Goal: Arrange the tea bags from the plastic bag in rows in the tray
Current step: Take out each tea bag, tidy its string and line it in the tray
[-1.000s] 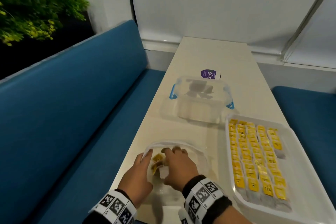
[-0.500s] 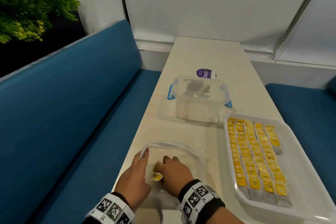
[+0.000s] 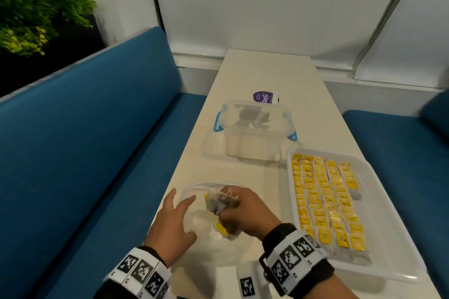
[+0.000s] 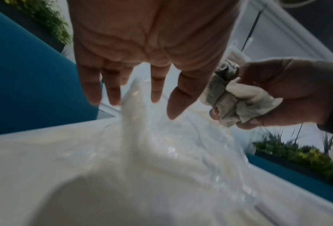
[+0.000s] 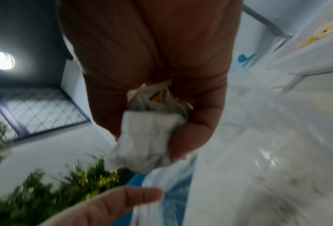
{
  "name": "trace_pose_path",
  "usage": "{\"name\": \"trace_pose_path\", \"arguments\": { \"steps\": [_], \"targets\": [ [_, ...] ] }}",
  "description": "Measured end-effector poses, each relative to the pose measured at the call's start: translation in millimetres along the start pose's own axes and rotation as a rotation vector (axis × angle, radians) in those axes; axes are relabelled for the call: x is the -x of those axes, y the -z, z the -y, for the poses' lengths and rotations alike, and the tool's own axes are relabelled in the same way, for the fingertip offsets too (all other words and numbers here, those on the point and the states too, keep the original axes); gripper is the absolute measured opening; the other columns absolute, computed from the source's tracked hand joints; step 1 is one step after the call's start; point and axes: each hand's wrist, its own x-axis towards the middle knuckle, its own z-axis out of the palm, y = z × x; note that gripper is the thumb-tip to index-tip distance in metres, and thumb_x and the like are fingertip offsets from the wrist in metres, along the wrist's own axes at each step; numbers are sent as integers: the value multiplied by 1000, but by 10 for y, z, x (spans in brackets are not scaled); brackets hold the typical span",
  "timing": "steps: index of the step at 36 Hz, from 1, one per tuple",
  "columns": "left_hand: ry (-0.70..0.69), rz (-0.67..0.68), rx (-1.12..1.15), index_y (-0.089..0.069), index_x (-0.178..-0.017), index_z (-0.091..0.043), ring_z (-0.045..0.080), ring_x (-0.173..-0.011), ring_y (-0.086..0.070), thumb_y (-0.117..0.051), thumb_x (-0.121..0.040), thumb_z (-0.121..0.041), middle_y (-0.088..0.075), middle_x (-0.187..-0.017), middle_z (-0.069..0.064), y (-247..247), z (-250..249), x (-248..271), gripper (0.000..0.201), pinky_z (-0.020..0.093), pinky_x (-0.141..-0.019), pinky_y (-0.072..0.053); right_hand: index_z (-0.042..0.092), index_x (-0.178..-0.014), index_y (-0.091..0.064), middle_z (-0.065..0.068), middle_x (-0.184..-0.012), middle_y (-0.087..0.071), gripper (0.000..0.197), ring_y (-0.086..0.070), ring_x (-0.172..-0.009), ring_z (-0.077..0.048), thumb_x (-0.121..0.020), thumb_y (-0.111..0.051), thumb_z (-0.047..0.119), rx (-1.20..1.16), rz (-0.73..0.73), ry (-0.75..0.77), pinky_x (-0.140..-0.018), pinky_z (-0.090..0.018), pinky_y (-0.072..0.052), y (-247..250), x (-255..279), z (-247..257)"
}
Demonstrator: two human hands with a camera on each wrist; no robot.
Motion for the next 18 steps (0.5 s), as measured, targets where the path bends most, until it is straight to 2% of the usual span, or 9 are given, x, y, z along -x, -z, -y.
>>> {"name": "trace_pose_path", "arguments": {
  "steps": [1, 3, 5, 7, 10, 12, 13, 15, 18],
  "targets": [
    [-10, -55, 15, -45, -131, -32, 20, -136, -29, -65, -82, -17, -1, -157, -2, 35, -47, 4, 56, 26, -104, -33, 17, -58, -45, 4, -55, -45, 16, -43, -51, -14, -54, -56, 5, -33, -24, 19, -49, -24, -39, 74, 39, 43],
    [-71, -220, 83, -60, -109, -28, 22, -137, -26, -65, -83, -13, -14, -155, 1, 118, -186, 6, 30, 29, -105, -27, 11, -60, -46, 4, -53, -43, 13, -42, -52, -18, -53, -55, 5, -91, -67, 53, -51, -26, -37, 234, 99, 100],
    [-177, -361, 226, -60, -93, -28, 18, -133, -33, -64, -84, -13, -28, -149, 0, 197, -389, -1, 17, 24, -98, -28, -3, -70, -49, -7, -58, -43, 17, -42, -55, -20, -55, -56, 3, -144, -94, 73, -53, -29, -36, 418, 169, 156],
    [-238, -368, 462, -57, -93, -33, 15, -124, -43, -62, -87, -32, -36, -139, -6, 262, -689, 12, 7, 21, -89, -34, -5, -75, -52, -12, -61, -43, 16, -43, -52, -20, -60, -56, -3, -209, -112, 84, -50, -28, -38, 613, 239, 209],
    [-174, -112, 877, -50, -107, -41, 10, -113, -50, -45, -77, -61, -48, -125, -13, 226, -1159, 38, 37, 24, -85, -40, 13, -67, -55, -10, -59, -44, 23, -45, -50, -20, -64, -56, -10, -223, -157, 116, -46, -24, -40, 838, 330, 255],
    [-50, 162, 1092, -49, -113, -46, 15, -109, -53, -41, -71, -76, -51, -120, -15, 101, -1416, 26, 52, 35, -85, -43, 22, -57, -49, -3, -59, -45, 20, -46, -54, -22, -57, -57, 3, -122, -245, 157, -53, -27, -40, 934, 355, 227],
    [10, 286, 1205, -52, -114, -45, 20, -105, -55, -43, -66, -83, -54, -120, -11, 21, -1525, 13, 62, 39, -80, -44, 26, -56, -49, 2, -61, -45, 20, -48, -57, -18, -57, -58, 8, -1, -304, 180, -56, -25, -39, 982, 373, 199],
    [104, 463, 1397, -66, -108, -36, 29, -95, -58, -46, -55, -87, -62, -111, 1, -144, -1714, -12, 75, 42, -73, -46, 28, -69, -56, 6, -74, -45, 19, -47, -68, -9, -66, -63, 11, 275, -378, 199, -61, -20, -37, 1076, 408, 115],
    [152, 626, 1599, -71, -104, -23, 34, -98, -62, -44, -59, -76, -67, -109, 10, -320, -1990, -9, 75, 55, -83, -47, 20, -94, -61, 5, -88, -43, 24, -49, -87, -15, -72, -62, 10, 502, -395, 209, -71, -29, -41, 1222, 475, -25]
  ]
}}
